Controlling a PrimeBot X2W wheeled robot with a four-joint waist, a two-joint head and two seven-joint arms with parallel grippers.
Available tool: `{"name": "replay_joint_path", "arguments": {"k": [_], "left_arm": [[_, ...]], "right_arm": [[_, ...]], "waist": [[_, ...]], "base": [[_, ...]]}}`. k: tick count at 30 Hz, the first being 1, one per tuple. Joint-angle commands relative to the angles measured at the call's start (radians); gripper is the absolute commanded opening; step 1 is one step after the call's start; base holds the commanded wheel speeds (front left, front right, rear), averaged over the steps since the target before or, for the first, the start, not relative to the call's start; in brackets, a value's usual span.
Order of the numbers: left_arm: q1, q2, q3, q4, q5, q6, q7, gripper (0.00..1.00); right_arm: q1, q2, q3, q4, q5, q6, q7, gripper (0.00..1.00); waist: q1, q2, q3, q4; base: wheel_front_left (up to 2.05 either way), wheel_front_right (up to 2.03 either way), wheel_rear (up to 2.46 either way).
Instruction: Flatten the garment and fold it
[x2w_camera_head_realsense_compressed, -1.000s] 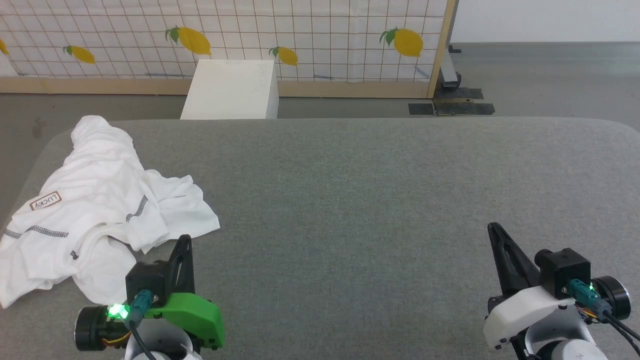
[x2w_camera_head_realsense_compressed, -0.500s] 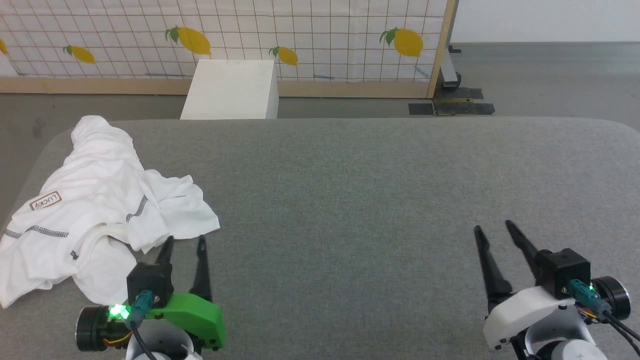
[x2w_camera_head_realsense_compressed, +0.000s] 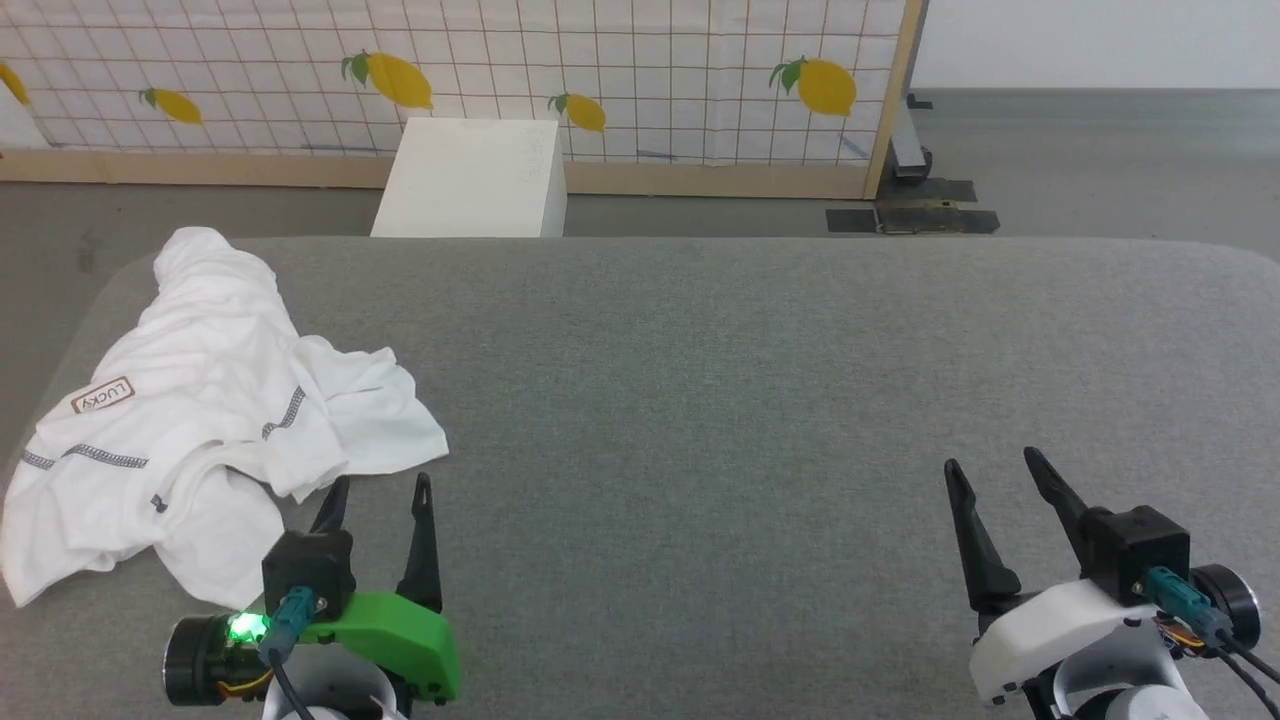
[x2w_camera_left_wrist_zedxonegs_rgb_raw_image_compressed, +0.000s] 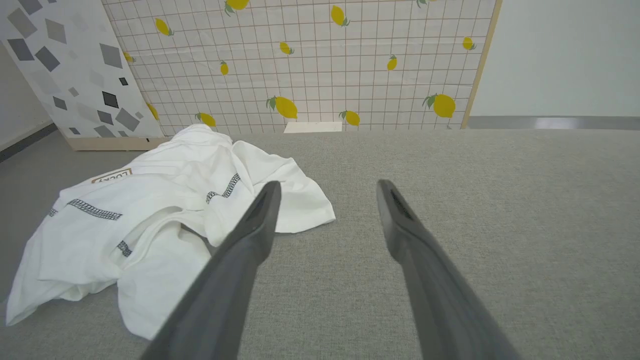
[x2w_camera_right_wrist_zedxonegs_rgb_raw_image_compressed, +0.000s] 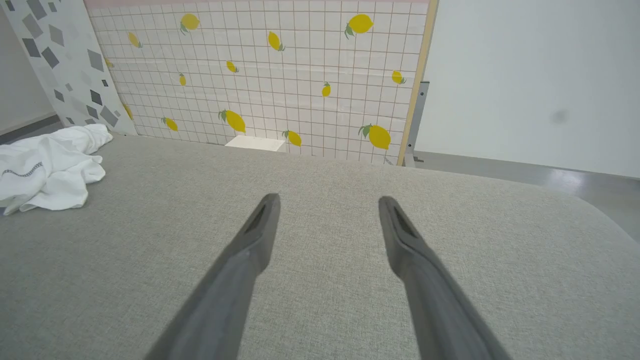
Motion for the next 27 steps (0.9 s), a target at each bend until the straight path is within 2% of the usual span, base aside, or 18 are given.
{"name": "replay_joint_path", "arguments": {"k": [1, 25, 27], "left_arm": [[-0.005, 0.0, -0.004, 0.004, -0.009, 0.008, -0.01, 1.0], [0.003, -0.001, -0.012, 0.011, -0.041, 0.039, -0.06, 1.0], [0.006, -0.001, -0.016, 0.013, -0.05, 0.048, -0.074, 1.0]], "right_arm": [[0.01, 0.0, -0.002, 0.007, 0.015, 0.0, -0.012, 1.0], [0.021, 0.0, 0.008, 0.037, 0.067, 0.0, -0.062, 1.0], [0.025, 0.0, 0.009, 0.05, 0.081, -0.001, -0.076, 1.0]], "waist": [[0.0, 0.0, 0.0, 0.008], [0.0, 0.0, 0.009, 0.147], [0.0, 0.0, 0.009, 0.193]], "base": [[0.0, 0.0, 0.0], [0.0, 0.0, 0.0], [0.0, 0.0, 0.0]]}}
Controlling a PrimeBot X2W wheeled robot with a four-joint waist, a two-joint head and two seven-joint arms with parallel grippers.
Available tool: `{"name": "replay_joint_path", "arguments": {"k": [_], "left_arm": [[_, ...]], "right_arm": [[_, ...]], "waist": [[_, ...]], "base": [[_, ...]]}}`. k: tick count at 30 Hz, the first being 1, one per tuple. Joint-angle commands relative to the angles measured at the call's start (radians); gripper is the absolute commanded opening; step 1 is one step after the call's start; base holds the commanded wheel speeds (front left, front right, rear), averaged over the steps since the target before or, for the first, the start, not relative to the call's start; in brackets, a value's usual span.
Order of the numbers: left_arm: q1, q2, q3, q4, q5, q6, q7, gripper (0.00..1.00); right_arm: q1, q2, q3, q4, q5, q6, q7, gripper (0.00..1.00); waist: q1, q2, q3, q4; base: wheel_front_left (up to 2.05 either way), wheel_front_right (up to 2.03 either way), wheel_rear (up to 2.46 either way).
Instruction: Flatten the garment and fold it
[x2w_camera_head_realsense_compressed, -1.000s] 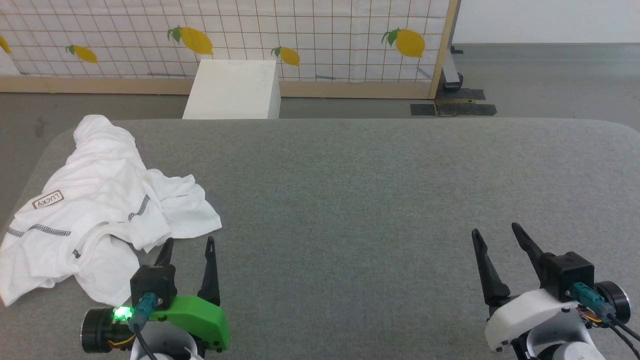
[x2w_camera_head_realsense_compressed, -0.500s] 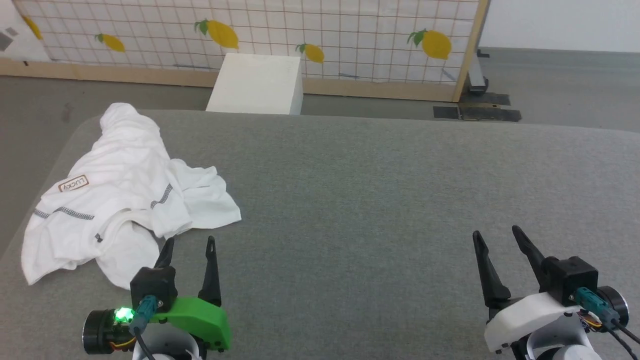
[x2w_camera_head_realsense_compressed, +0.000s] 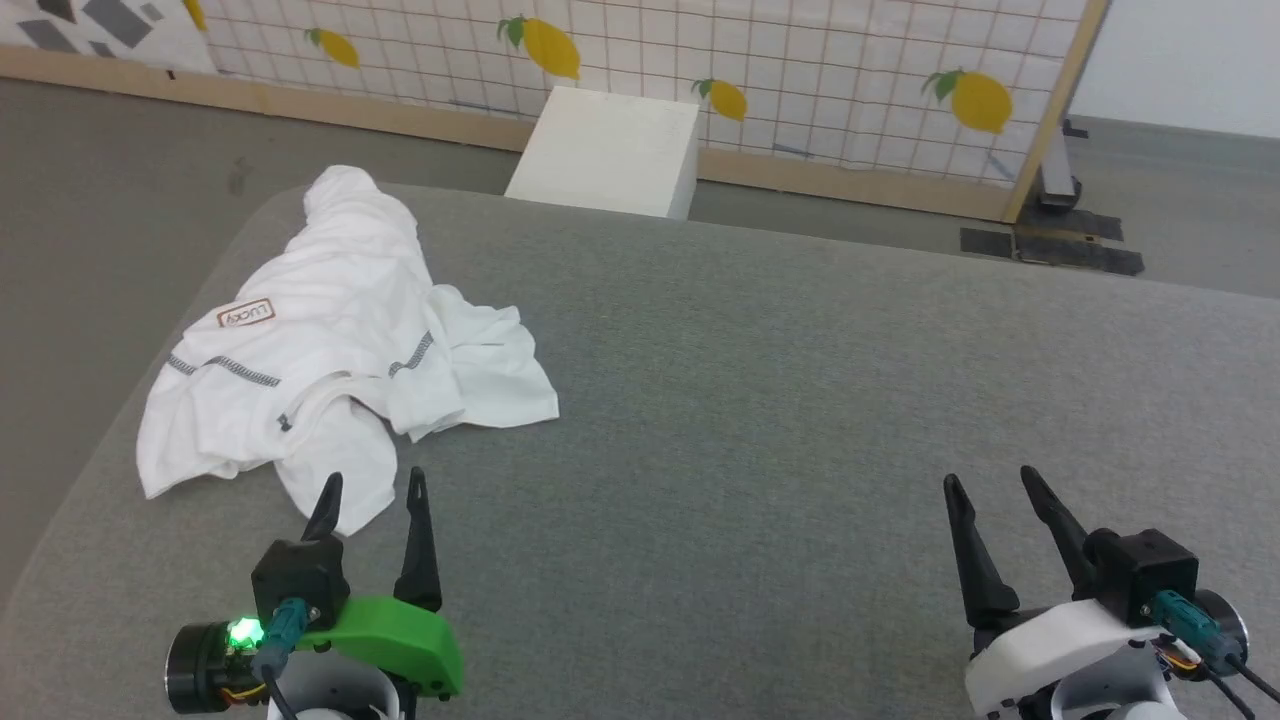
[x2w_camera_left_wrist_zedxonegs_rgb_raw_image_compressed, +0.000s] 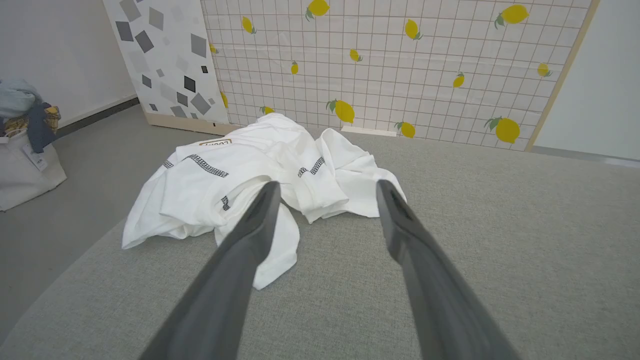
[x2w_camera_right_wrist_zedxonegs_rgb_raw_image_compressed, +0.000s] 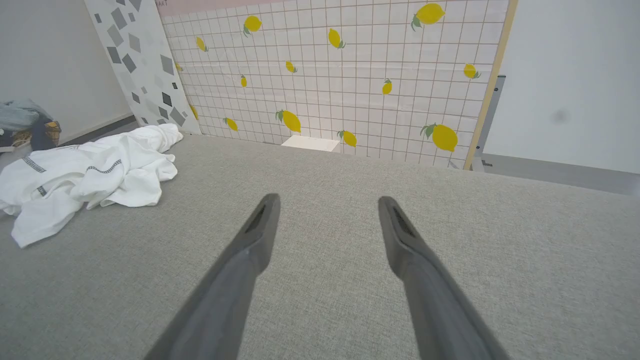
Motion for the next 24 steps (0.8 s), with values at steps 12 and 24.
{"name": "replay_joint_path", "arguments": {"k": [12, 24], "left_arm": [[0.01, -0.001, -0.007, 0.01, -0.024, 0.018, -0.035, 1.0], [0.009, -0.002, -0.019, 0.02, -0.037, 0.03, -0.06, 1.0]], "right_arm": [[0.013, 0.0, 0.008, 0.029, 0.032, -0.001, -0.035, 1.0], [0.019, 0.0, 0.007, 0.052, 0.051, -0.001, -0.059, 1.0]], "waist": [[0.0, 0.0, 0.0, 0.061], [0.0, 0.0, 0.0, 0.096]], "base": [[0.0, 0.0, 0.0], [0.0, 0.0, 0.0]]}}
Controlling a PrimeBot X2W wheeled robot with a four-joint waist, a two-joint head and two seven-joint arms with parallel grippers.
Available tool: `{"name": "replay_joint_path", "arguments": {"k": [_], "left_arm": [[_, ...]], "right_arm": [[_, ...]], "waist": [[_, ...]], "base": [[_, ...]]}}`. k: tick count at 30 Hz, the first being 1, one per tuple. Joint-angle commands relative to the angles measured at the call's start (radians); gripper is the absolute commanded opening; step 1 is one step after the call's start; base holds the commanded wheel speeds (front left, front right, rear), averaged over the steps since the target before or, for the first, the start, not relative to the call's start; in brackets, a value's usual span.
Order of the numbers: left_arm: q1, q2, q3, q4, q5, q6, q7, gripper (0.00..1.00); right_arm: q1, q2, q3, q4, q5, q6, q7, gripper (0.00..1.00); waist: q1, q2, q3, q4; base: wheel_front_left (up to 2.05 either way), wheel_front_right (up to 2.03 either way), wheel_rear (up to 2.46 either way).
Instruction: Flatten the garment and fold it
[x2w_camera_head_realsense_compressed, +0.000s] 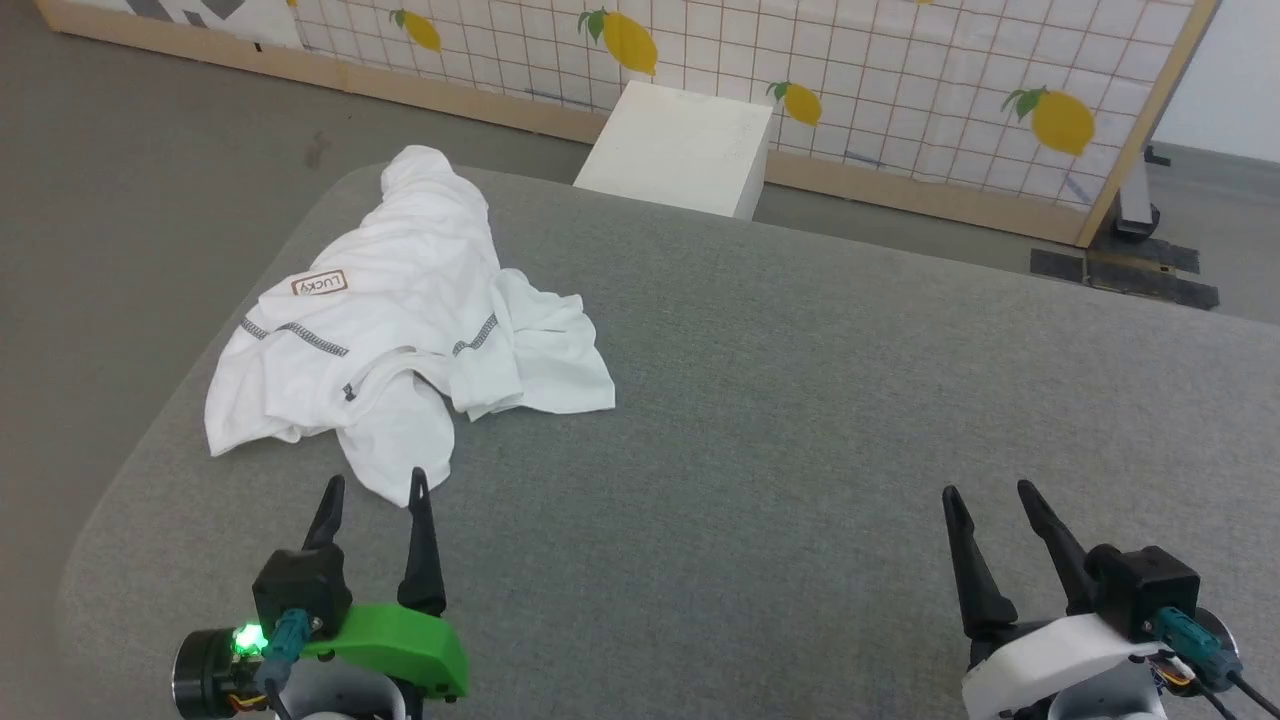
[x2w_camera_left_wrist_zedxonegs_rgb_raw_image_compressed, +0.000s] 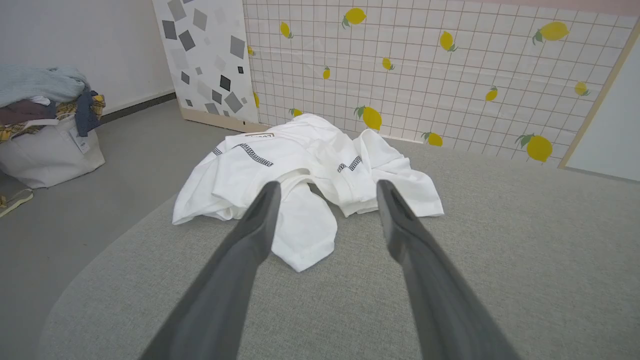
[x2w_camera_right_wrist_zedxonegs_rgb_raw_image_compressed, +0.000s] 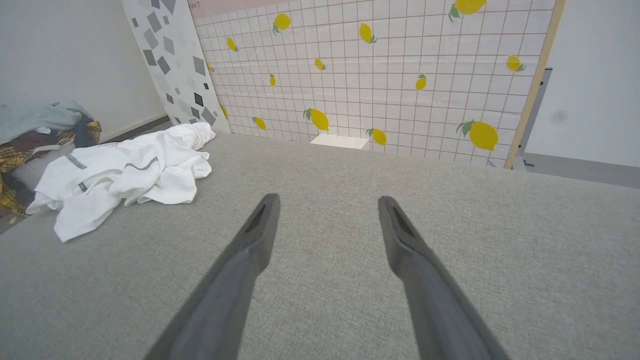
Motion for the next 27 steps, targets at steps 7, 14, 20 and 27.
{"name": "replay_joint_path", "arguments": {"k": [7, 14, 20, 27], "left_arm": [[0.006, -0.002, -0.011, 0.009, -0.017, 0.018, -0.025, 1.0], [0.009, -0.002, -0.015, 0.017, -0.022, 0.025, -0.039, 1.0], [0.011, -0.002, -0.017, 0.022, -0.027, 0.029, -0.051, 1.0], [0.012, -0.002, -0.022, 0.026, -0.035, 0.037, -0.066, 1.0]], "right_arm": [[0.017, 0.0, 0.0, 0.016, 0.023, -0.001, -0.022, 1.0], [0.024, 0.0, 0.004, 0.03, 0.039, -0.001, -0.035, 1.0], [0.029, 0.0, 0.009, 0.037, 0.047, -0.001, -0.047, 1.0], [0.032, 0.0, 0.013, 0.048, 0.061, -0.001, -0.06, 1.0]], "waist": [[0.0, 0.0, 0.001, 0.029], [0.0, 0.0, -0.005, 0.056], [0.0, 0.0, -0.006, 0.08], [0.0, 0.0, -0.004, 0.106]], "base": [[0.0, 0.0, 0.0], [0.0, 0.0, 0.0], [0.0, 0.0, 0.0], [0.0, 0.0, 0.0]]}}
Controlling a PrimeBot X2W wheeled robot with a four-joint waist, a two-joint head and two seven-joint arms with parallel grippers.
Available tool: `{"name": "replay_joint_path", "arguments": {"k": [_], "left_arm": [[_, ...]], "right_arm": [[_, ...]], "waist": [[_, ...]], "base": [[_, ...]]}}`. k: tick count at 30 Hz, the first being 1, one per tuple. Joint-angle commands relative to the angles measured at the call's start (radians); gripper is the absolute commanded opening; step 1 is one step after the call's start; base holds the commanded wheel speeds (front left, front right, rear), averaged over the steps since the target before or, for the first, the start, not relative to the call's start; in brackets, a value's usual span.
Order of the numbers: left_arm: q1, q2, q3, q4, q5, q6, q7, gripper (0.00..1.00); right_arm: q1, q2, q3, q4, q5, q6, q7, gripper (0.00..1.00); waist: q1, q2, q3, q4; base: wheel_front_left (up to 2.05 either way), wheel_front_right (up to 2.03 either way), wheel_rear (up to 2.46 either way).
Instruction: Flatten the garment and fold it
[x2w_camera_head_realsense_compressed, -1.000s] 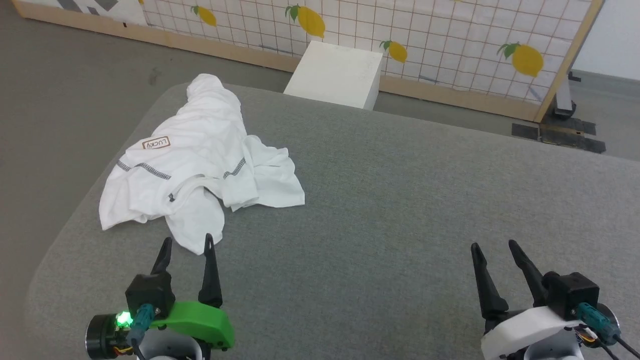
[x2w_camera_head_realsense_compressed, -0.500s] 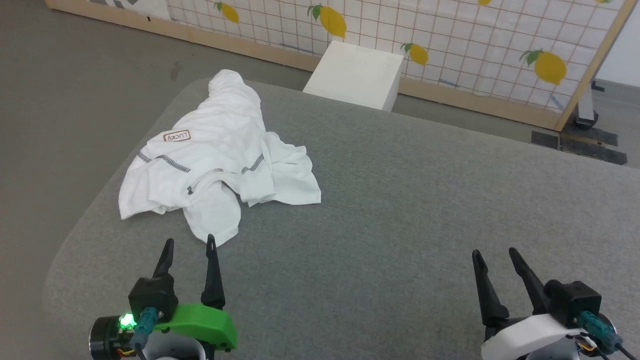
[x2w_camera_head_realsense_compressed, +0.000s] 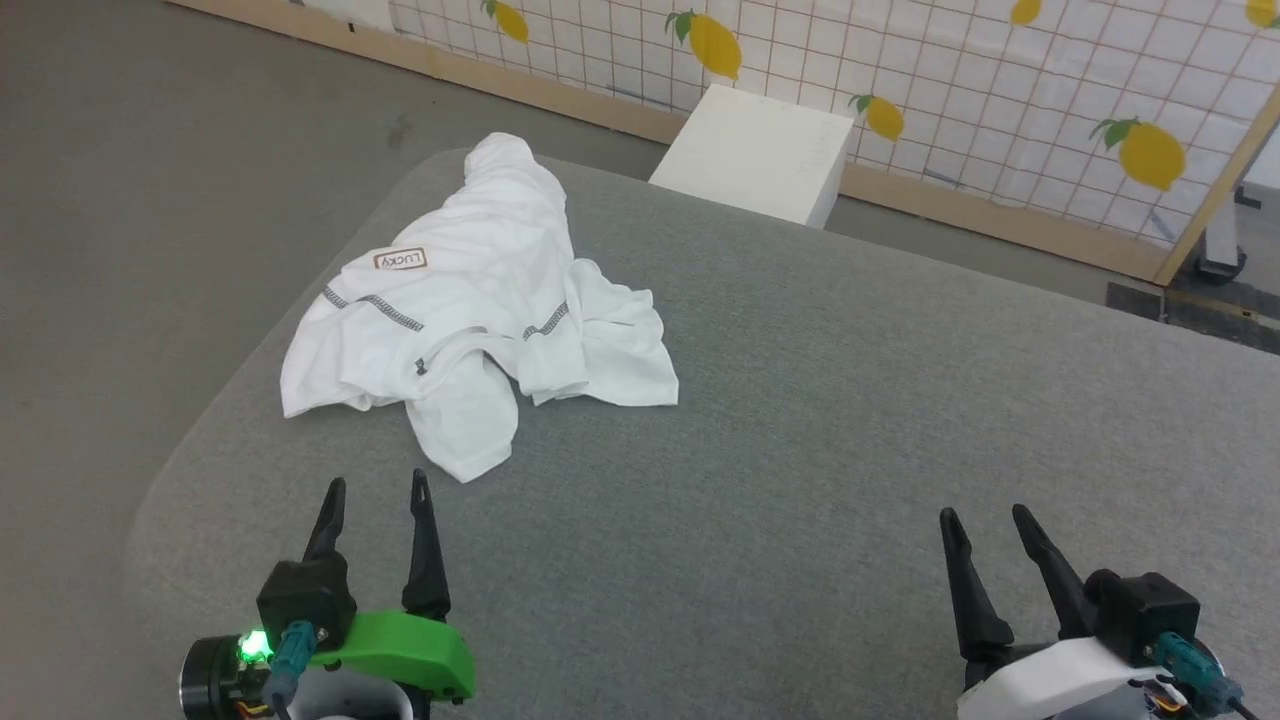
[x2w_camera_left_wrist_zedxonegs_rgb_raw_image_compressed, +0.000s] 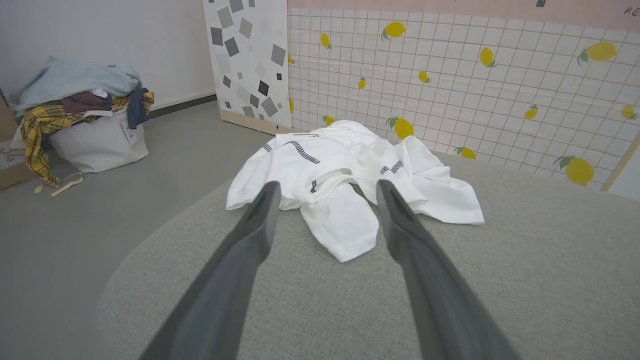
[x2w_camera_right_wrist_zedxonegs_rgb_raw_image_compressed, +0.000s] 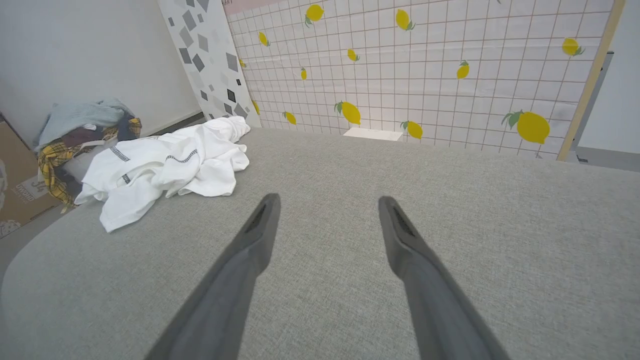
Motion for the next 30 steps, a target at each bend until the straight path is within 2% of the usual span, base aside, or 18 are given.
{"name": "replay_joint_path", "arguments": {"k": [1, 24, 30], "left_arm": [[0.012, -0.002, -0.002, 0.005, -0.017, 0.007, -0.011, 1.0], [0.011, -0.003, -0.016, 0.019, -0.046, 0.033, -0.058, 1.0], [-0.052, 0.004, -0.005, 0.036, -0.052, 0.004, -0.066, 1.0]], "right_arm": [[0.013, 0.0, 0.002, 0.007, 0.011, -0.001, -0.014, 1.0], [0.01, 0.0, 0.001, 0.035, 0.046, -0.001, -0.057, 1.0], [-0.007, 0.0, -0.005, 0.027, 0.044, -0.002, -0.053, 1.0]], "waist": [[0.0, -0.0001, 0.001, 0.008], [0.0, -0.0001, 0.035, 0.061], [0.0, -0.0001, 0.063, 0.047]], "base": [[0.0, 0.0, 0.0], [0.0, 0.0, 0.0], [0.0, 0.0, 0.0]]}}
